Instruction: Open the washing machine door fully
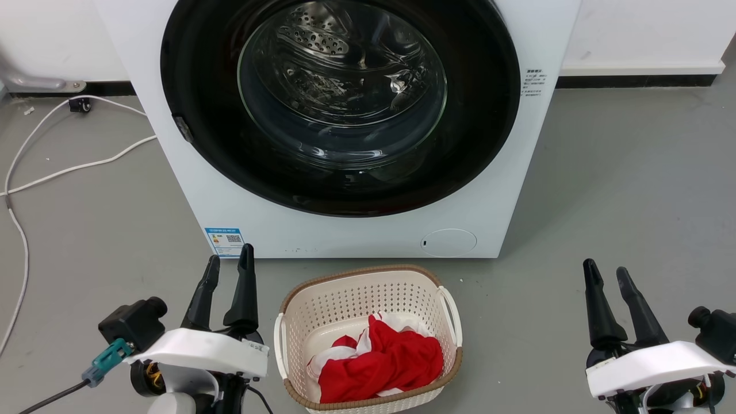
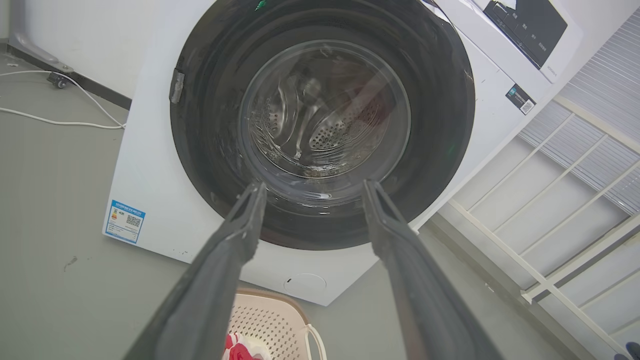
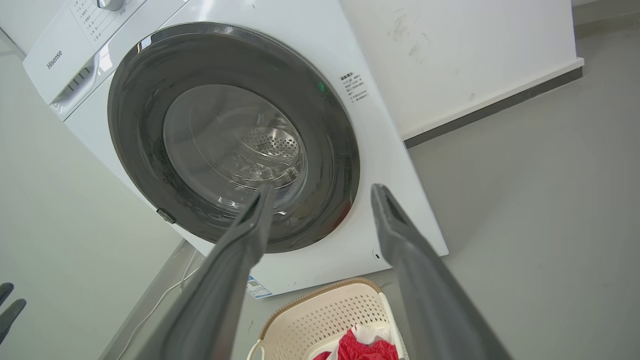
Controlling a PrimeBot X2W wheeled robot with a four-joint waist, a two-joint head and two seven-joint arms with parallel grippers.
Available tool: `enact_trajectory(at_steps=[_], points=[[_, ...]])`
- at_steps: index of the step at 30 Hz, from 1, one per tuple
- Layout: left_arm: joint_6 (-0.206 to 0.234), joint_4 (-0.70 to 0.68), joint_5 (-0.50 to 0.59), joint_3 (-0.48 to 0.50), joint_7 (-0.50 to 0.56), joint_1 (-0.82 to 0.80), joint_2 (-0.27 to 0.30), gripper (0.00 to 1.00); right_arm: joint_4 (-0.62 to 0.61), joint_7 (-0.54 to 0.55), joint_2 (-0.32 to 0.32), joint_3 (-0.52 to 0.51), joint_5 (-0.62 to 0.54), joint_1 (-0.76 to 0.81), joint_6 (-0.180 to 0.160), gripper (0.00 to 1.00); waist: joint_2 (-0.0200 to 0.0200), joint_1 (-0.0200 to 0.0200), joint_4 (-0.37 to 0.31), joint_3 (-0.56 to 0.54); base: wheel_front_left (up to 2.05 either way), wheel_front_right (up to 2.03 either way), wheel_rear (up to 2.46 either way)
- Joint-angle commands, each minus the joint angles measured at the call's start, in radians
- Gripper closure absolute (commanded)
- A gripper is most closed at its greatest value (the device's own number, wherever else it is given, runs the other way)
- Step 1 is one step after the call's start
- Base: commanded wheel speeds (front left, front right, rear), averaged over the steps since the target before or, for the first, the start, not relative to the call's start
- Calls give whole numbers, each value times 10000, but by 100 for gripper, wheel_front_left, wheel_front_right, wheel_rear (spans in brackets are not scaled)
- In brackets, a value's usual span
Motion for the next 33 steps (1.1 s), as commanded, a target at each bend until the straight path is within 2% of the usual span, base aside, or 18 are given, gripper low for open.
enact_trajectory(at_steps=[1,33], points=[[79,-78,268,-36,-90,-179,44,0,-173,-76,13,12,-287,-30,0,0,0,0,1,-4,0,0,0],[475,10,3620,-595,-869,-158,231,0,76,-387,44,-33,-4001,69,-1,0,0,0,82,-24,0,0,0]])
